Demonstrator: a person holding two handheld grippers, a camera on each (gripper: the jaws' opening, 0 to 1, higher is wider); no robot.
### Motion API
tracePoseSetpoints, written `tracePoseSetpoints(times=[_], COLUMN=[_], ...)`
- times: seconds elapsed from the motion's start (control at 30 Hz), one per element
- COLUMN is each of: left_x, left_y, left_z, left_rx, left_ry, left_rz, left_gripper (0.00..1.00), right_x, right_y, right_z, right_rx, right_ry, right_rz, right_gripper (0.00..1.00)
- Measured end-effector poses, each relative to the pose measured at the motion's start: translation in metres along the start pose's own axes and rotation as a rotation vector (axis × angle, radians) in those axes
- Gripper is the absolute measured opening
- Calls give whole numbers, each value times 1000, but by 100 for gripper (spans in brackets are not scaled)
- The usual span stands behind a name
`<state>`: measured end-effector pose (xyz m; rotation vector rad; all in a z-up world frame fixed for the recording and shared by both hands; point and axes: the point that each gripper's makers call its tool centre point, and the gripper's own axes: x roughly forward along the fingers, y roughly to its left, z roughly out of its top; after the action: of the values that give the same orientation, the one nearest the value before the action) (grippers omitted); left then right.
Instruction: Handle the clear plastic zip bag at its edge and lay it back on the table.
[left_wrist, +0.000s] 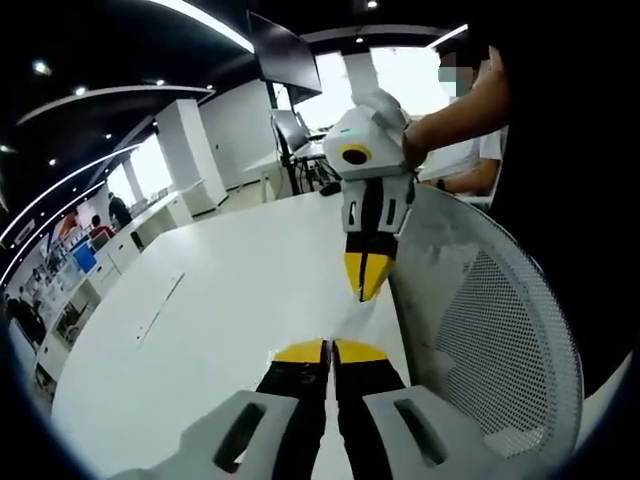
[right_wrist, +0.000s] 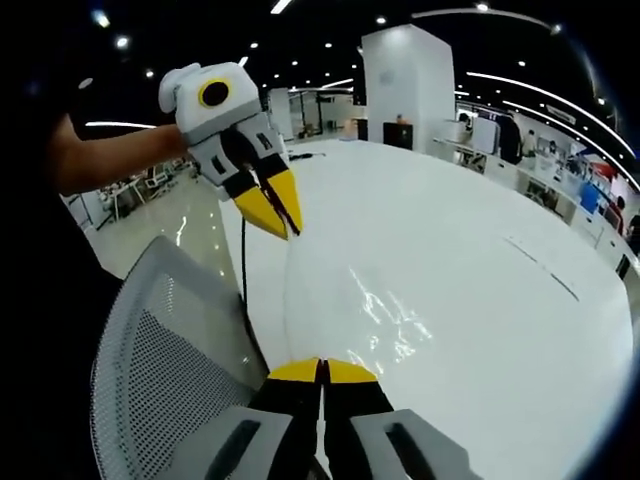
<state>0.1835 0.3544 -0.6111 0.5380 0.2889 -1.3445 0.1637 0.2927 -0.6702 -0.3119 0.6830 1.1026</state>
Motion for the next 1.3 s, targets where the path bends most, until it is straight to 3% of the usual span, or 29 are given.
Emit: tracePoseSetpoints(times=[0.2, 0.5, 0.63, 1.03, 1.13, 1.3], left_x=[-5, -3, 3, 26, 31, 37], left_y=[5, 4, -4, -30, -31, -36], left_z=[8, 35, 45, 30, 22, 26], left_rx=[-6, 21, 55, 131, 186, 184], left_ry=[-29, -76, -68, 15, 67, 44], left_rz=[15, 12, -20, -106, -107, -115], left_gripper=[4, 6, 8, 10, 10, 10], right_x=[-1, -1, -2, -8, -9, -10], right_y=[-6, -12, -14, -12, -10, -10], right_z=[-2, -4, -4, 5, 5, 6], right_rx=[19, 32, 37, 42, 31, 25], right_ry=[4, 13, 15, 24, 40, 52], right_rz=[-19, -38, -46, -63, -61, -65], right_gripper=[0, 0, 0, 0, 0, 0])
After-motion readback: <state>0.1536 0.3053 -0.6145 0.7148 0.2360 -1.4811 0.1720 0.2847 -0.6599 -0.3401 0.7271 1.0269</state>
